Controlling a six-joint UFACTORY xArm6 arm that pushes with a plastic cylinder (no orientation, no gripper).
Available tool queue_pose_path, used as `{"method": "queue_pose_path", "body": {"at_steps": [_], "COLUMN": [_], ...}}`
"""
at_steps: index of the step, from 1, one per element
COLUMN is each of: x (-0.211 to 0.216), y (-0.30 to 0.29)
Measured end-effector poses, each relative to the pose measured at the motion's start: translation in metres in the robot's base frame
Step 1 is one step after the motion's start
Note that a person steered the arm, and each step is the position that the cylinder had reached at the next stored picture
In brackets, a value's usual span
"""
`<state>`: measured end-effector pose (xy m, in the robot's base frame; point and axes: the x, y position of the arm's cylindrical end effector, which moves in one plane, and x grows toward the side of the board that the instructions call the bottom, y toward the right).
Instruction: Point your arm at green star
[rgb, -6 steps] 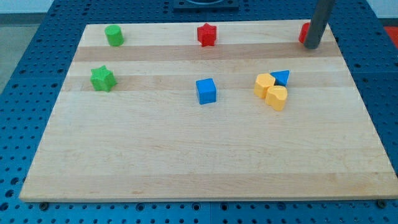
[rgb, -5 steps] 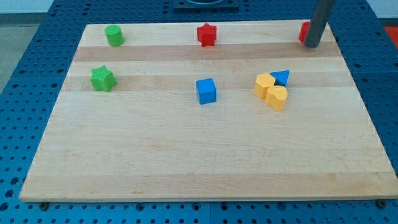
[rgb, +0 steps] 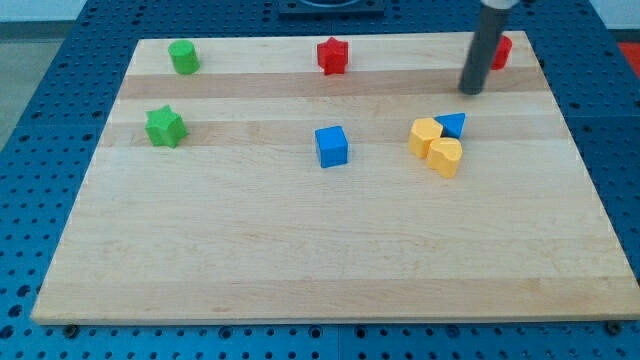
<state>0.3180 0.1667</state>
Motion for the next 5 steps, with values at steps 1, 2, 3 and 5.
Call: {"method": "queue_pose_path", "body": {"at_steps": [1,2,3,5], "x": [0.014,0.022,0.023,0.023], "y": [-0.028,-0.068,-0.127,-0.246]}}
